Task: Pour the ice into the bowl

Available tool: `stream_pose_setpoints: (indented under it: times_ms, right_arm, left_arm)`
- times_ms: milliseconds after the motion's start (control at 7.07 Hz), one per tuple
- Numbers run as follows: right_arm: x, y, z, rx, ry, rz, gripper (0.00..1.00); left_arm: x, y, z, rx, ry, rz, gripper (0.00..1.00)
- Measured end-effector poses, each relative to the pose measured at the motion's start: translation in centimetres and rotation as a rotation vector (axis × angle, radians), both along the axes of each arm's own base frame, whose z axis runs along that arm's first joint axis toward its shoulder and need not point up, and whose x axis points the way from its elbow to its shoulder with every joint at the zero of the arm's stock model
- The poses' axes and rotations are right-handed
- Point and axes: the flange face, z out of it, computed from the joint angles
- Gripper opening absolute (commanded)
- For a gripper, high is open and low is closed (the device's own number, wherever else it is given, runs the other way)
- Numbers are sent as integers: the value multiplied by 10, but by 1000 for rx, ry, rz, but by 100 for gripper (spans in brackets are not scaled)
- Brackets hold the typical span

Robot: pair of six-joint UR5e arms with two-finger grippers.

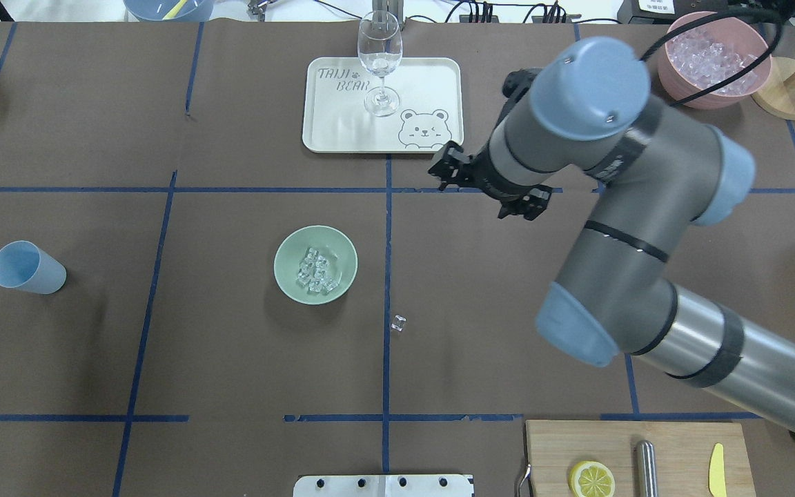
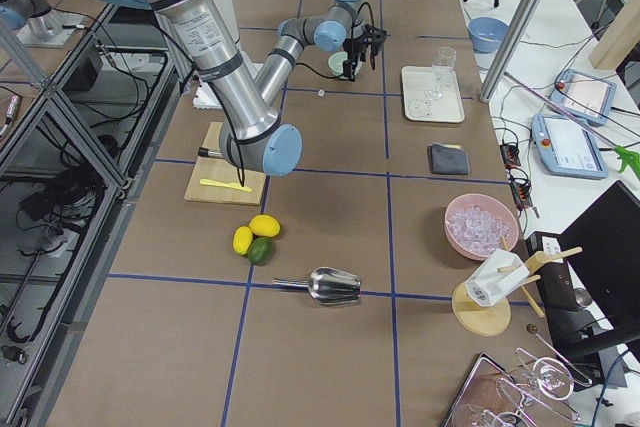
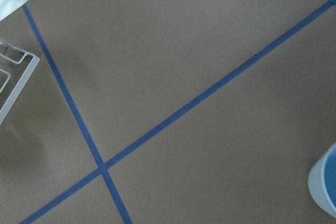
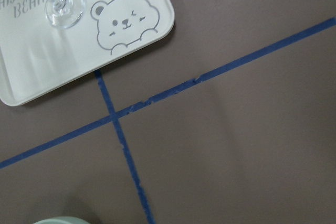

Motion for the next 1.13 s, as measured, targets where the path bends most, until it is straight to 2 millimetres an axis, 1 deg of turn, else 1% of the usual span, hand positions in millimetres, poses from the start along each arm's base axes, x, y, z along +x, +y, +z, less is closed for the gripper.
stream_pose_setpoints:
  times_ms: [141,283,424,566,707,849,990,1132]
  right_arm:
    - [-42,2,-11,-1,-23,3,100]
    - [-74,-1,-18,-2,-37,4,100]
    - [-97,-2,-21,-7,-36,-3,100]
    - [-116,7,-18,-12,-27,-24,100]
    - [-136,22,-13,-17,-14,-54,100]
    - [-150,35,-7,-21,-2,-78,99]
    - [-161,44,-1,-24,11,-95,76]
    - [-170,47,5,-30,26,-102,6]
  left_arm:
    - [-3,-9,-5,-40,34,12,100]
    - [-3,-11,-6,-62,63,27,100]
    - [-2,-12,-5,-73,75,35,100]
    - [-2,-12,-2,-80,78,37,100]
    - [-2,-13,2,-86,76,38,100]
    - [-2,-13,4,-89,76,38,100]
    - [-2,-13,5,-90,76,39,100]
    - [-2,-13,4,-90,77,39,100]
